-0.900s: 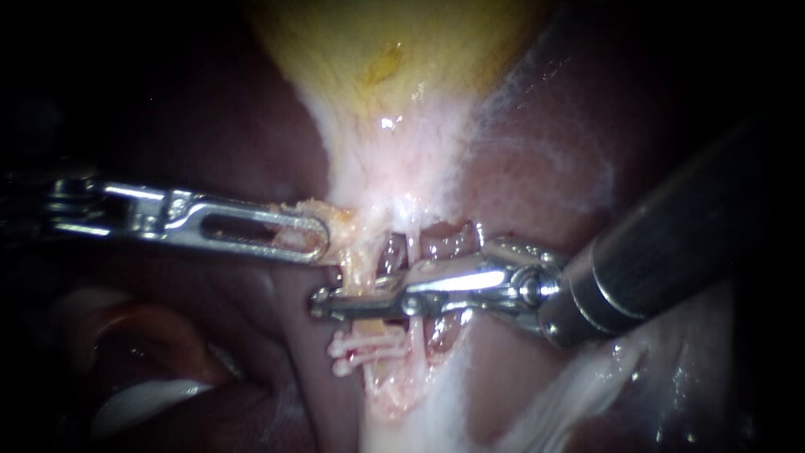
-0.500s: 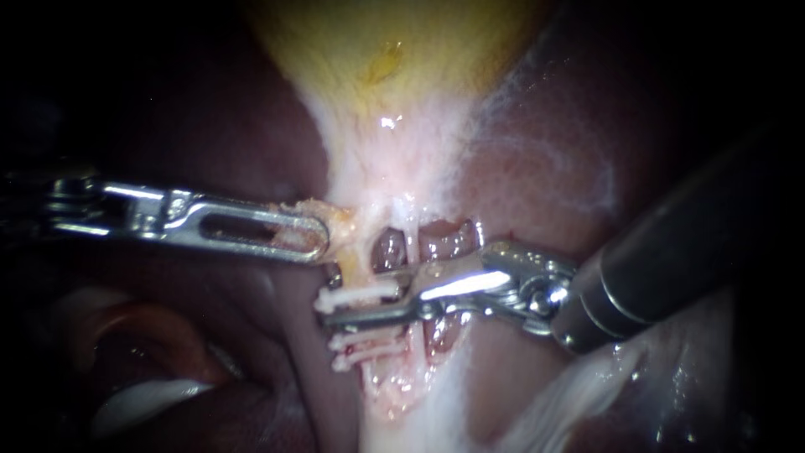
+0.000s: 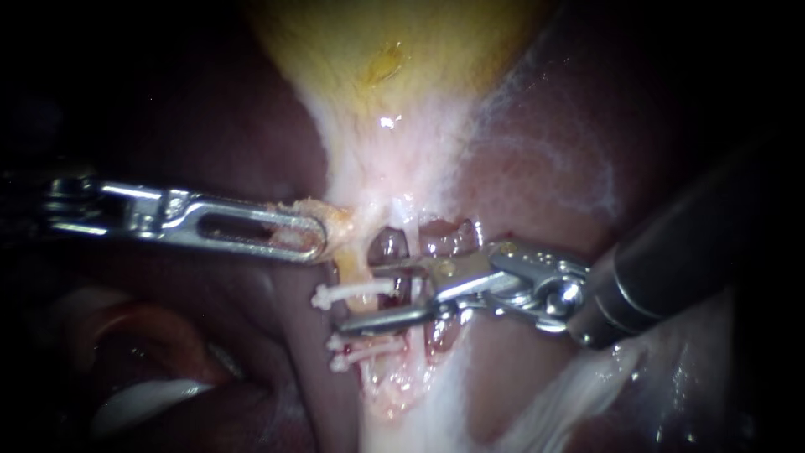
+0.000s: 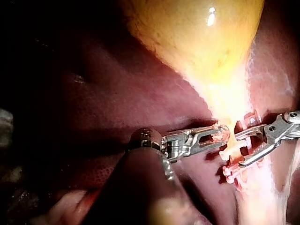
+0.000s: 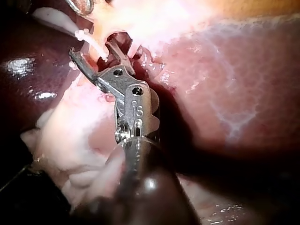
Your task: Going back third clip left tube
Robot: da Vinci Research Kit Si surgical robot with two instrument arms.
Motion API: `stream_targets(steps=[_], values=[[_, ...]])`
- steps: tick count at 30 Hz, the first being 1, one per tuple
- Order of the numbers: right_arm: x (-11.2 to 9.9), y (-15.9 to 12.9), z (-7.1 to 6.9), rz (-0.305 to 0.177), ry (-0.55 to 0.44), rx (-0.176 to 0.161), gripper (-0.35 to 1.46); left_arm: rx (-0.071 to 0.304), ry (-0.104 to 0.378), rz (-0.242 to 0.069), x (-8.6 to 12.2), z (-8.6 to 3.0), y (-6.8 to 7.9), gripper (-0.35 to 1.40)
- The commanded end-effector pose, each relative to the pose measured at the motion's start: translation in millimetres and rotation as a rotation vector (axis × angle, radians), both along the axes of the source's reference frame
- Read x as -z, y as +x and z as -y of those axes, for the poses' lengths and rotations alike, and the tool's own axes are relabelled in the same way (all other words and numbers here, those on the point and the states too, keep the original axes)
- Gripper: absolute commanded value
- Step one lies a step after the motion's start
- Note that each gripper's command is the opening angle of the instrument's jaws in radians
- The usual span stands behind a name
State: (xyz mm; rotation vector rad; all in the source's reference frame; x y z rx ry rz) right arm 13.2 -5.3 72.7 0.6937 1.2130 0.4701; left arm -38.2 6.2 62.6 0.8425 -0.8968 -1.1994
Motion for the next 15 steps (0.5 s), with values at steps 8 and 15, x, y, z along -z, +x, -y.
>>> stream_targets(steps=[8,15], values=[[3.4,-5.6,-2.5,-0.044,-0.145,0.044,0.5,0.0,0.0,0.0,0.0,0.0,0.0,-0.35],[6.3,-10.8,-4.2,-0.055,-0.191,0.05,0.5,-0.001,0.0,0.0,-0.2,-0.1,0.2,-0.35]])
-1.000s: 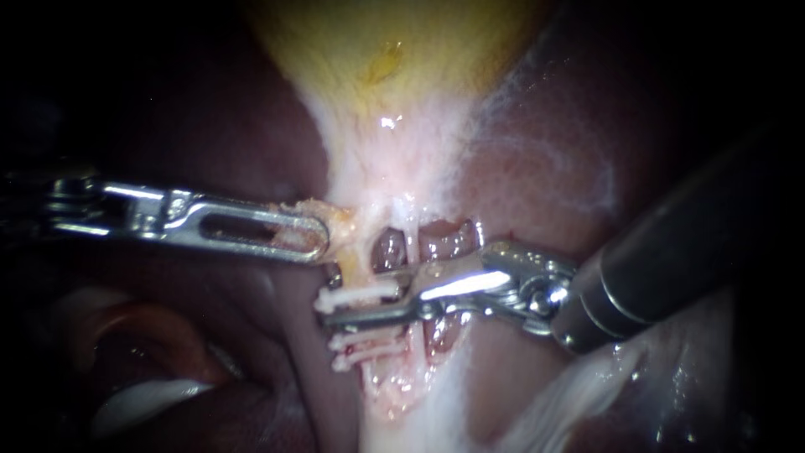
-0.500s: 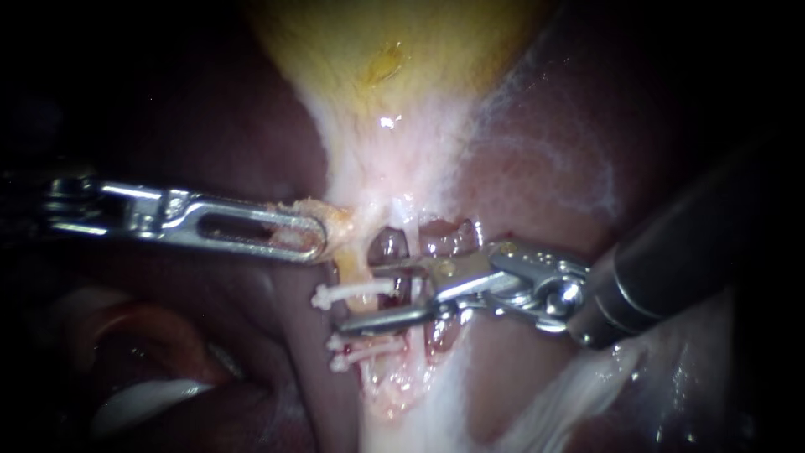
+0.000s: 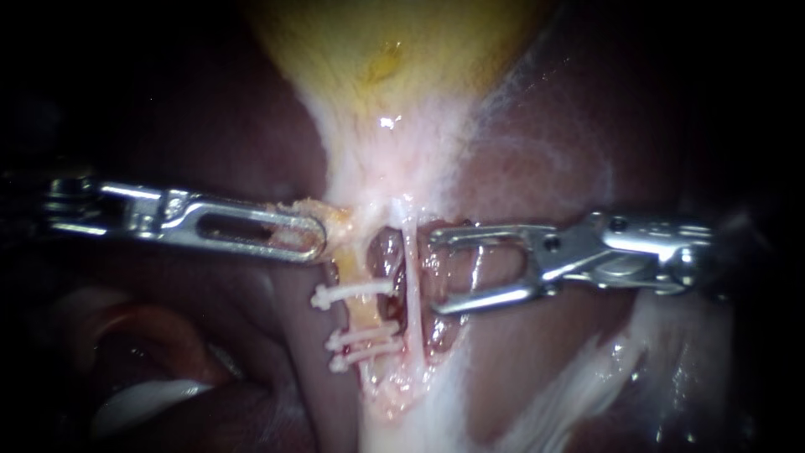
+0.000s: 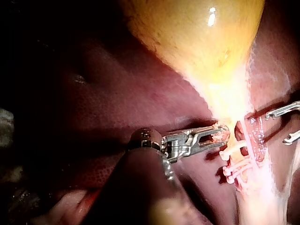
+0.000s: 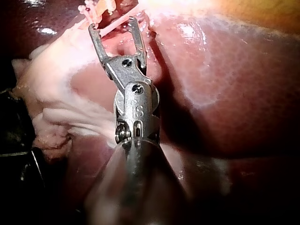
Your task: Going back third clip left tube
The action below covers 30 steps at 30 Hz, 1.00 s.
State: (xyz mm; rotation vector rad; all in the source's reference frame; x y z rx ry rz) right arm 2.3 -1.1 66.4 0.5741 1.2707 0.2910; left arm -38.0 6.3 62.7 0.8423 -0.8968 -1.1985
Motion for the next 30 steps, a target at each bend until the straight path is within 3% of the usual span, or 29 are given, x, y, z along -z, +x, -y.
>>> stream_targets(steps=[1,12,19,24,30], values=[[0.4,-0.6,-0.3,-0.001,-0.008,-0.001,0.5,0.0,0.0,0.0,-0.1,0.0,0.0,-0.35],[1.6,-2.7,-1.2,0.002,-0.037,-0.008,0.5,0.0,0.0,0.0,-0.8,-0.4,-0.1,-0.35],[1.7,-2.6,-1.1,0.003,-0.037,-0.008,0.5,0.007,-0.004,-0.005,-3.4,-2.0,-1.8,-0.35],[1.8,-2.6,-1.0,0.003,-0.037,-0.009,0.5,0.006,-0.017,-0.011,-5.5,-2.1,-2.8,-0.35],[1.9,-2.6,-1.1,0.003,-0.036,-0.009,0.5,0.008,-0.018,-0.015,-5.8,-2.0,-3.4,-0.35]])
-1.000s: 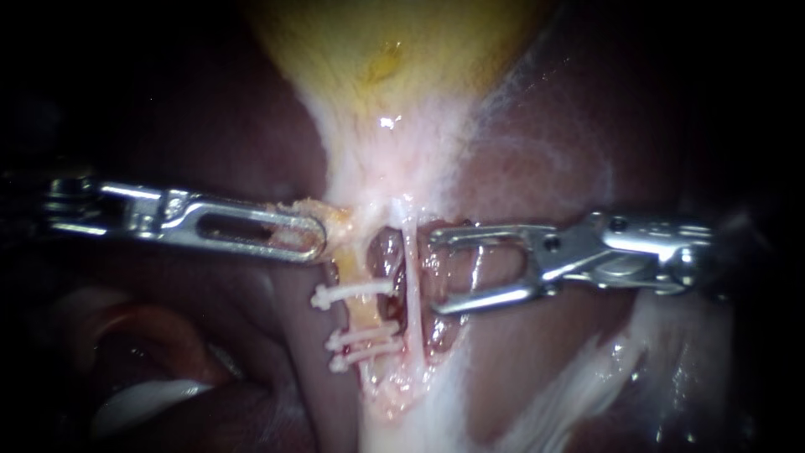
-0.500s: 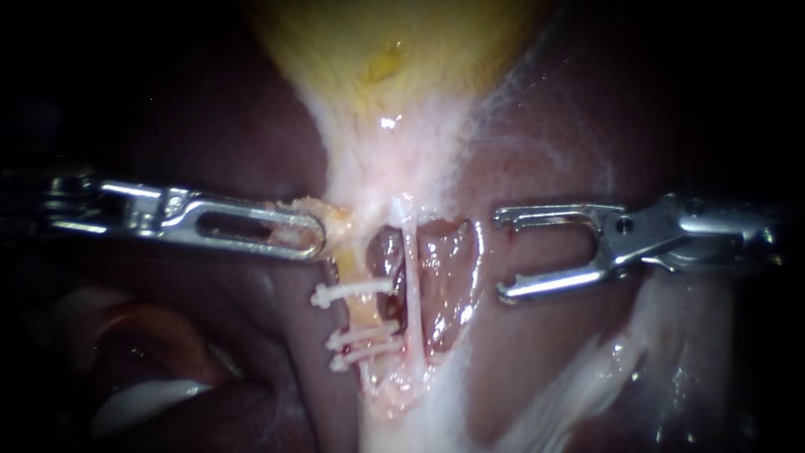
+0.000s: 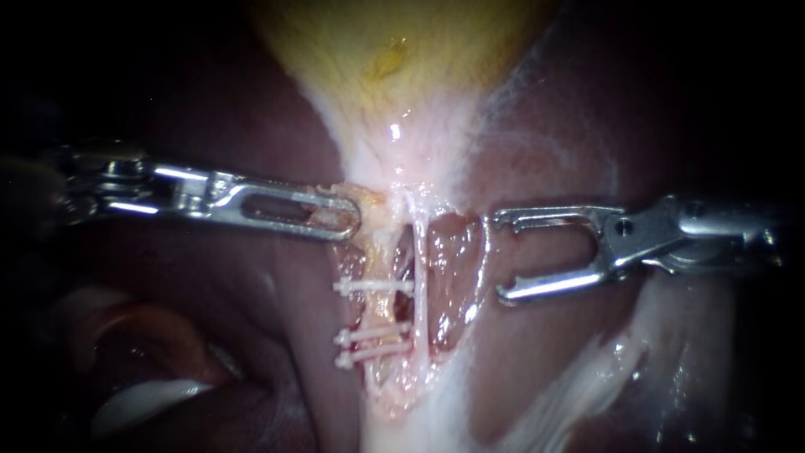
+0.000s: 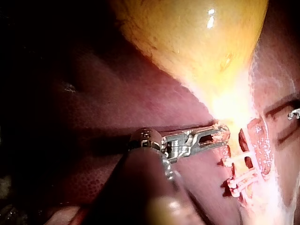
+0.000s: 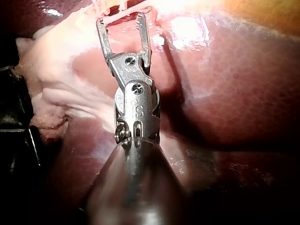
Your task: Going back third clip left tube
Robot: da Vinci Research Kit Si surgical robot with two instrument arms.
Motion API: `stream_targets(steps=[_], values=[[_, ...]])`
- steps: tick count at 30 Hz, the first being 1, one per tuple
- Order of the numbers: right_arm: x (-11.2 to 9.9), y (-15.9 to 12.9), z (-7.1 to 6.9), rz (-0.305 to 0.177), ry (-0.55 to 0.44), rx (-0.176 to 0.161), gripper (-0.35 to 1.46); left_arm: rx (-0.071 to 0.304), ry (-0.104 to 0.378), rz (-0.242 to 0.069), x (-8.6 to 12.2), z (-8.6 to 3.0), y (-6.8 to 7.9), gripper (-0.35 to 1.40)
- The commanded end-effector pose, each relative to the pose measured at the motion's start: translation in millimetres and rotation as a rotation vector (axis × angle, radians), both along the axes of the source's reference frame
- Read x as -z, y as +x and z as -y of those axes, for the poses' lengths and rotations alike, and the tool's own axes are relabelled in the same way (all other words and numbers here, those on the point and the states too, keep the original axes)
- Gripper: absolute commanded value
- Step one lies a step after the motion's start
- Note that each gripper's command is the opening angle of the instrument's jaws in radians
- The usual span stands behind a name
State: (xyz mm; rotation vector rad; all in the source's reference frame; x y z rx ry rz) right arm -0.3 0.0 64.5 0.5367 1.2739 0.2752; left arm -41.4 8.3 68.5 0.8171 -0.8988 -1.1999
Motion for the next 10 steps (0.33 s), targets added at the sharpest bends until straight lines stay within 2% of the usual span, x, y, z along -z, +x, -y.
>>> stream_targets(steps=[1,10], values=[[0.0,0.0,0.0,0.0,0.001,0.0,0.5,0.0,-0.001,-0.002,0.0,0.0,0.0,-0.35],[0.3,0.0,-0.1,0.0,0.002,-0.001,0.5,0.0,0.0,-0.002,0.0,0.0,0.1,-0.35]])
